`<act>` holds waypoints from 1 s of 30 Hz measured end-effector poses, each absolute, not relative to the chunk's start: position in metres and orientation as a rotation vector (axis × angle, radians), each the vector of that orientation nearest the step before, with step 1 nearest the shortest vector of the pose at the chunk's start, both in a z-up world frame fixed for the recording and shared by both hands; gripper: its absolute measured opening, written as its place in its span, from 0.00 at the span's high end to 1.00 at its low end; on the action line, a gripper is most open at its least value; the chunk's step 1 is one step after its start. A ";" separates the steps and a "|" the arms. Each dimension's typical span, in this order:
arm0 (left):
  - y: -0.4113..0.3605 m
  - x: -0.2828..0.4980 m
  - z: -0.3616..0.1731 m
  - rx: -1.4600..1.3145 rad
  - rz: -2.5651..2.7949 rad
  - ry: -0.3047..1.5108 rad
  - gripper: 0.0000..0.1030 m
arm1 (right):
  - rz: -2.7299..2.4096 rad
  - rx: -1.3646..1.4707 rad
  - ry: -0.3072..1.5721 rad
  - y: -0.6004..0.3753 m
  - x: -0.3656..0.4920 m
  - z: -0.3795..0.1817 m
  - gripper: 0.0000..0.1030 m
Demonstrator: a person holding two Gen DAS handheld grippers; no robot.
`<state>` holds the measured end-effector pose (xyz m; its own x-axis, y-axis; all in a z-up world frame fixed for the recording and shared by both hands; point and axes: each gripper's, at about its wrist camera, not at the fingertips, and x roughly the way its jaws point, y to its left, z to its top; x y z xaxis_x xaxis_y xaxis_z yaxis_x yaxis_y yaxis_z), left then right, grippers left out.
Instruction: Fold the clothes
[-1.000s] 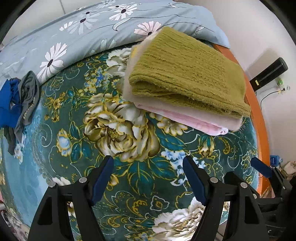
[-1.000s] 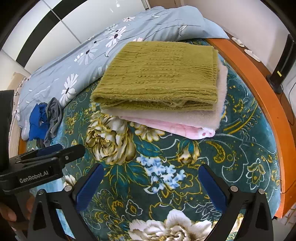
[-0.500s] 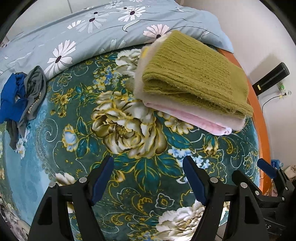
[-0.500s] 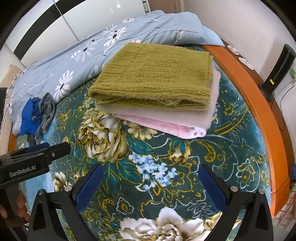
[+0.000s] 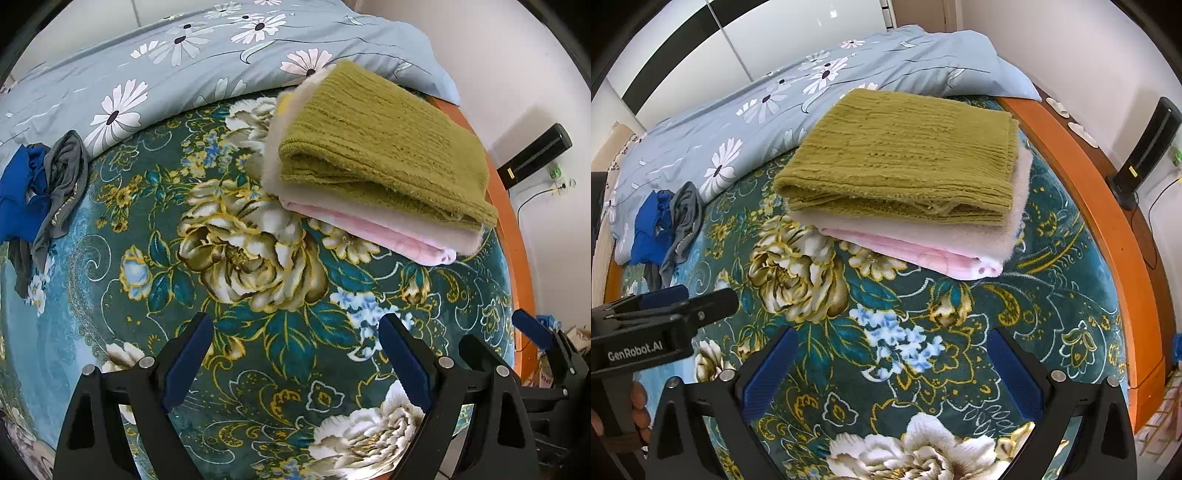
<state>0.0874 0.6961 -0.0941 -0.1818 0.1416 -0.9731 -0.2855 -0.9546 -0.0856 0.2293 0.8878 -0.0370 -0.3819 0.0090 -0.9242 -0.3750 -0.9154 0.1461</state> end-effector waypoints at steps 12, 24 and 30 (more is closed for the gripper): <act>0.693 0.088 -0.094 -1.812 2.245 0.162 0.11 | 2.388 -1.597 0.473 0.887 0.227 -0.037 0.00; 0.692 0.088 -0.094 -1.834 2.258 0.140 0.11 | 2.397 -1.598 0.468 0.889 0.225 -0.037 0.00; 0.693 0.088 -0.094 -1.836 2.254 0.137 0.11 | 2.398 -1.595 0.467 0.892 0.224 -0.035 0.00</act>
